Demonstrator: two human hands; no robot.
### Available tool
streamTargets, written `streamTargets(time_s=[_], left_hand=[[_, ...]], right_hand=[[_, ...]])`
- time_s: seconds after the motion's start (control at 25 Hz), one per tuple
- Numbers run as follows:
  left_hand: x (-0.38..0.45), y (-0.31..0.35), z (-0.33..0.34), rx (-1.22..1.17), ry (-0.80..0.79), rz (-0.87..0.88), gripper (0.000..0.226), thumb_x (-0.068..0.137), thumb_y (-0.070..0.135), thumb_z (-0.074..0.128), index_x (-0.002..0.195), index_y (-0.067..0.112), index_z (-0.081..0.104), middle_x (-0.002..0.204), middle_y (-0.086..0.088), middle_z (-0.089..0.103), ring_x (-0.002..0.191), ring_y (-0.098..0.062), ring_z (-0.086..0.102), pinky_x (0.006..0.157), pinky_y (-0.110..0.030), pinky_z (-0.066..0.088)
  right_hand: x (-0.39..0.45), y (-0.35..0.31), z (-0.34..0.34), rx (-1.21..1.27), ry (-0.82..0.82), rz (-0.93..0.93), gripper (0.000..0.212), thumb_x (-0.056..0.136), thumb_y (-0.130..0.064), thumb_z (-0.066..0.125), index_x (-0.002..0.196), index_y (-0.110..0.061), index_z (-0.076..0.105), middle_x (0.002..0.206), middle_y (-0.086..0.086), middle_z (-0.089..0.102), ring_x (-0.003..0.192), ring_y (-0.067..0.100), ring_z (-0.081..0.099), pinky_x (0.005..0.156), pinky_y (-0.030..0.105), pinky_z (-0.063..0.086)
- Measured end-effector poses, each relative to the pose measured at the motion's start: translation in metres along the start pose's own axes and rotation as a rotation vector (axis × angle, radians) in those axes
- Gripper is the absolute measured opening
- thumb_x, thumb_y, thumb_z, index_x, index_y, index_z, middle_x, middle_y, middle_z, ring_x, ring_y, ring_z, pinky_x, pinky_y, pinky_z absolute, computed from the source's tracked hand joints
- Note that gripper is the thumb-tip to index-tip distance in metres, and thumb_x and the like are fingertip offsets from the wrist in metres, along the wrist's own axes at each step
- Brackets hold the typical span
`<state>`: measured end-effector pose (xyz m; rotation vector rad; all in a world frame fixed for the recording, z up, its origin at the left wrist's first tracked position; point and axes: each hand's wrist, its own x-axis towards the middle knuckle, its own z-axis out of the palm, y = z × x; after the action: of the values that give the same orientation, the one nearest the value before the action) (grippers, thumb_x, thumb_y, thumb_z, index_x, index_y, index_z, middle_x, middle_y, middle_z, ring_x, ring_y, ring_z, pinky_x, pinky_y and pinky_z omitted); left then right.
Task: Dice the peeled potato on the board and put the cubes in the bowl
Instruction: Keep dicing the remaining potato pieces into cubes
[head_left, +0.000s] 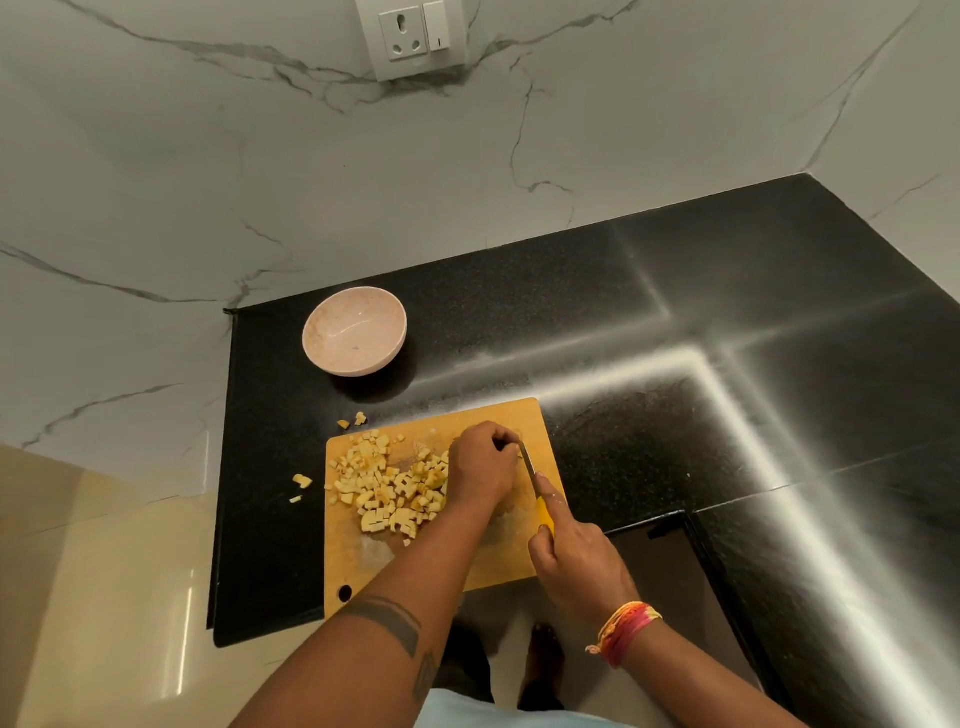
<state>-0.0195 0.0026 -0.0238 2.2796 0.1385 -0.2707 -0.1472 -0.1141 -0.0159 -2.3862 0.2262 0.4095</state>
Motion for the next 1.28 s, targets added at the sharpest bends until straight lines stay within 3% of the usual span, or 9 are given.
streamTargets(time_s=[0.16,0.36,0.56,0.76,1.08,1.28], left_hand=[[-0.030,-0.011,0.007,0.004,-0.041,-0.027,0.011,0.092,0.014,0.071,0.095,0.024,0.072,0.093,0.011,0.070,0.089,-0.007,0.064,0.080,-0.021,0.051],[-0.047,-0.022,0.011,0.067,-0.045,-0.042,0.013,0.094,0.019,0.070,0.103,0.028,0.067,0.094,0.007,0.068,0.085,-0.010,0.063,0.067,-0.021,0.046],[-0.049,-0.031,0.013,0.190,-0.030,0.029,0.009,0.095,0.025,0.068,0.104,0.024,0.071,0.103,0.003,0.068,0.093,-0.015,0.061,0.076,-0.027,0.048],[-0.050,-0.034,0.012,0.274,-0.114,0.126,0.031,0.101,0.021,0.057,0.130,0.030,0.063,0.126,0.002,0.058,0.111,-0.021,0.059,0.093,-0.035,0.052],[-0.056,-0.029,0.019,0.229,-0.051,0.106,0.011,0.096,0.032,0.065,0.104,0.024,0.065,0.110,0.005,0.057,0.094,-0.017,0.057,0.080,-0.036,0.053],[-0.058,-0.030,0.020,0.230,-0.046,0.116,0.015,0.099,0.028,0.062,0.113,0.026,0.064,0.118,0.005,0.055,0.099,-0.019,0.059,0.083,-0.040,0.056]], right_hand=[[-0.012,0.002,0.001,-0.009,-0.013,-0.001,0.073,0.098,-0.031,0.039,0.161,-0.040,0.005,0.062,-0.002,0.058,0.054,0.018,0.055,0.055,0.043,0.047],[-0.031,0.011,0.005,-0.006,-0.036,0.017,0.070,0.099,-0.033,0.036,0.160,-0.043,0.003,0.065,-0.003,0.060,0.058,0.018,0.058,0.060,0.045,0.052],[-0.041,0.011,0.008,-0.001,-0.014,0.017,0.069,0.100,-0.035,0.036,0.160,-0.043,0.003,0.065,-0.004,0.059,0.055,0.018,0.057,0.057,0.043,0.051],[-0.042,0.010,0.009,-0.028,-0.011,0.033,0.070,0.100,-0.033,0.037,0.161,-0.041,0.003,0.063,-0.002,0.059,0.055,0.018,0.056,0.056,0.043,0.049],[-0.036,0.007,0.007,-0.099,-0.032,0.008,0.070,0.100,-0.033,0.036,0.162,-0.035,0.003,0.070,0.000,0.063,0.060,0.023,0.059,0.061,0.045,0.053],[-0.037,0.009,0.006,-0.178,-0.041,0.005,0.072,0.101,-0.034,0.036,0.162,-0.035,-0.002,0.069,-0.001,0.057,0.059,0.023,0.057,0.058,0.040,0.047]])
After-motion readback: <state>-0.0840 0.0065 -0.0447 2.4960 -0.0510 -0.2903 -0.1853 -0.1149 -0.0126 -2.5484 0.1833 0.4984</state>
